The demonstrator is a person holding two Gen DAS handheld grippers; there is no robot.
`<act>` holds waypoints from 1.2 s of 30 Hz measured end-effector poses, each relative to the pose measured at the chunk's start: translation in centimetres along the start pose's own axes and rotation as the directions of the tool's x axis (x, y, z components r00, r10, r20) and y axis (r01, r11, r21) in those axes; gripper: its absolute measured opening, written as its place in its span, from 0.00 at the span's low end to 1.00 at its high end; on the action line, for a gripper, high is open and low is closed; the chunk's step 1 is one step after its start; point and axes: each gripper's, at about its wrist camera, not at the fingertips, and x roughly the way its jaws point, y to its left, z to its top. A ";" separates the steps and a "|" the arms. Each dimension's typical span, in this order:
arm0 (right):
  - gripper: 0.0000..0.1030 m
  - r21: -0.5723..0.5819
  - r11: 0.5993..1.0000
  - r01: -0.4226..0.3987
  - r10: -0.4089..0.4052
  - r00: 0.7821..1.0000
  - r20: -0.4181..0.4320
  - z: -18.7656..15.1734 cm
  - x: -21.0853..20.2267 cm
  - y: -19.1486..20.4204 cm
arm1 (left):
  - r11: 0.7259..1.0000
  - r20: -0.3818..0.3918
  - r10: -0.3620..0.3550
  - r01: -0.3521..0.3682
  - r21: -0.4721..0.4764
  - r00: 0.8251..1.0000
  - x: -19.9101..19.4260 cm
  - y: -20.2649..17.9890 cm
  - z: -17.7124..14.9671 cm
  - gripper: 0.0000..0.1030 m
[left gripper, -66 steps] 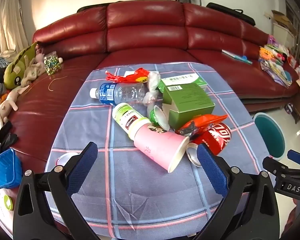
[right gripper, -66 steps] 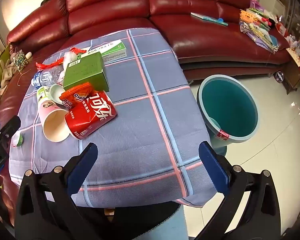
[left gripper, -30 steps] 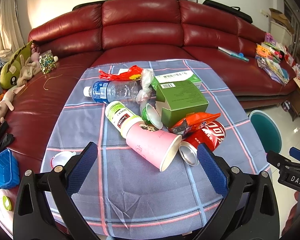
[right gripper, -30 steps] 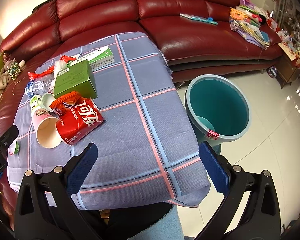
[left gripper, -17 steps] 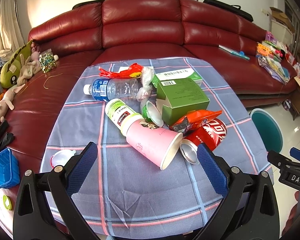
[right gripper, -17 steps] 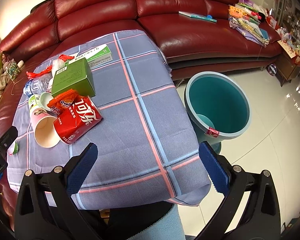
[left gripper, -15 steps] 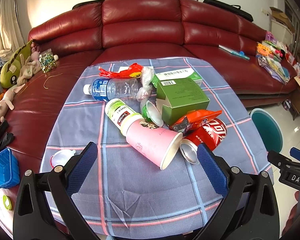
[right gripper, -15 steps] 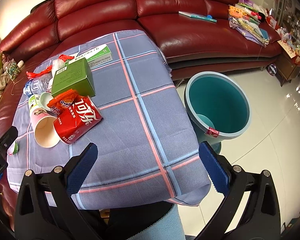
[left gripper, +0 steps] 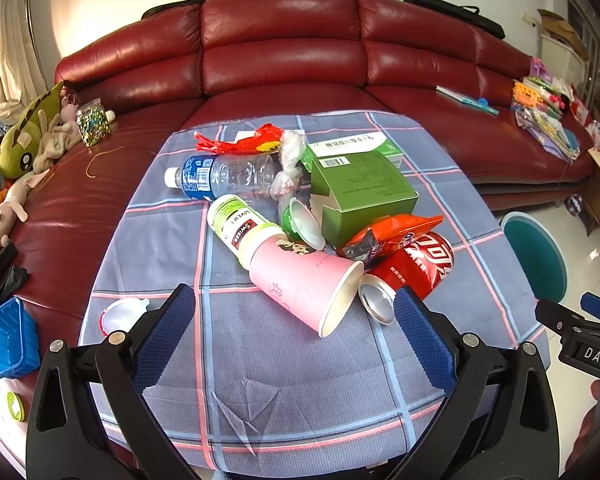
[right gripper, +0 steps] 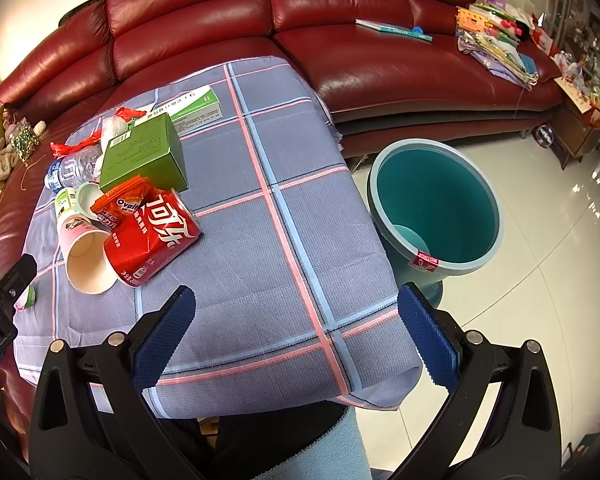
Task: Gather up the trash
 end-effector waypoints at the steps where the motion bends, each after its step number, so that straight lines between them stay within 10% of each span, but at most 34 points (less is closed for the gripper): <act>1: 0.94 0.001 1.000 -0.001 0.001 1.000 -0.001 0.0 0.0 0.0 | 1.000 -0.001 0.000 0.000 0.001 1.000 0.0 0.0 0.0 0.96; 36: 0.94 0.019 1.000 0.007 -0.007 1.000 -0.013 0.0 0.6 -0.6 | 1.000 -0.023 -0.001 0.001 0.000 1.000 0.7 0.0 0.0 0.96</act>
